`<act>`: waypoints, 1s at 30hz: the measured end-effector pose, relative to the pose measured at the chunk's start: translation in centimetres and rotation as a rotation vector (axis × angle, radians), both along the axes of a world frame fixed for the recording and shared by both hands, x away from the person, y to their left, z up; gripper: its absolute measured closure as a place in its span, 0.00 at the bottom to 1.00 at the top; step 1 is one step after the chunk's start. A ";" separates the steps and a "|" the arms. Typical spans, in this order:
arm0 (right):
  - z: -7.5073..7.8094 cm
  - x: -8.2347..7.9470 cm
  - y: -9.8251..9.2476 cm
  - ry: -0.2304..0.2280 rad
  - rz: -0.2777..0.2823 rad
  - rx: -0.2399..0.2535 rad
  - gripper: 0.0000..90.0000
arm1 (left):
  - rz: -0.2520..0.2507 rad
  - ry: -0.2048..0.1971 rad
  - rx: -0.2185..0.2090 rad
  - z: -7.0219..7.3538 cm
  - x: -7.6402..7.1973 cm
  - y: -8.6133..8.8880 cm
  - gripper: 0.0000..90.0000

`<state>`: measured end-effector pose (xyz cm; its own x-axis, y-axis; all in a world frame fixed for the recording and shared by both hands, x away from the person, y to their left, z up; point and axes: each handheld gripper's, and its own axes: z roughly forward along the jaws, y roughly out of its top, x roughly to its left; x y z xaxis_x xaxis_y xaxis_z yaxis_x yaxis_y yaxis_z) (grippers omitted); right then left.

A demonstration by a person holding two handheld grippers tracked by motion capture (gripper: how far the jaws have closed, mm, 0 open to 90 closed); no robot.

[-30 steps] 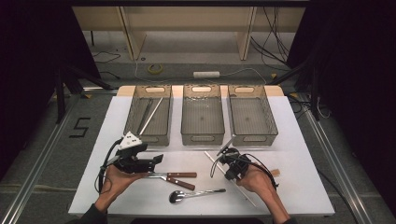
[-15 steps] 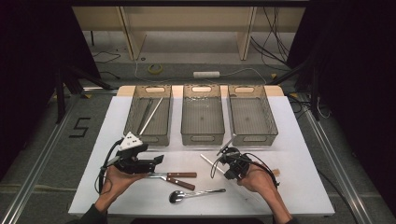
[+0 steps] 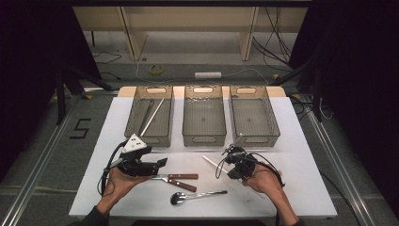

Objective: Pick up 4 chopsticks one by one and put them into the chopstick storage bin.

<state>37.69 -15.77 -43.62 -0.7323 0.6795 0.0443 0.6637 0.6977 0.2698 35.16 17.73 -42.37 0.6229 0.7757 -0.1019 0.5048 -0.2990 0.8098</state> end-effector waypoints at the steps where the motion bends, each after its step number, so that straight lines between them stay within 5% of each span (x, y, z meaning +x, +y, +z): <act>1: 0.0 0.0 -0.1 -0.001 -0.004 0.004 0.96 | 0.000 0.000 0.001 0.0 0.0 0.0 0.27; 12: 1.0 -0.1 -1.3 -0.013 -0.007 0.058 0.96 | -0.044 0.023 -0.011 0.2 -0.2 -0.8 0.27; 21: 1.9 -0.6 -1.3 -0.030 0.015 0.085 0.96 | -0.246 0.025 0.111 0.1 -0.3 -5.7 0.26; 30: 3.7 -1.8 -0.2 -0.050 0.093 0.123 0.96 | -0.388 0.027 0.181 -1.0 1.4 -9.6 0.26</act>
<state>35.85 -15.95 -39.95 -0.7953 0.6003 0.0847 0.5813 0.7154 0.3877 36.51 8.15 -43.33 0.8710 0.4912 -0.0062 0.3472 -0.6067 0.7151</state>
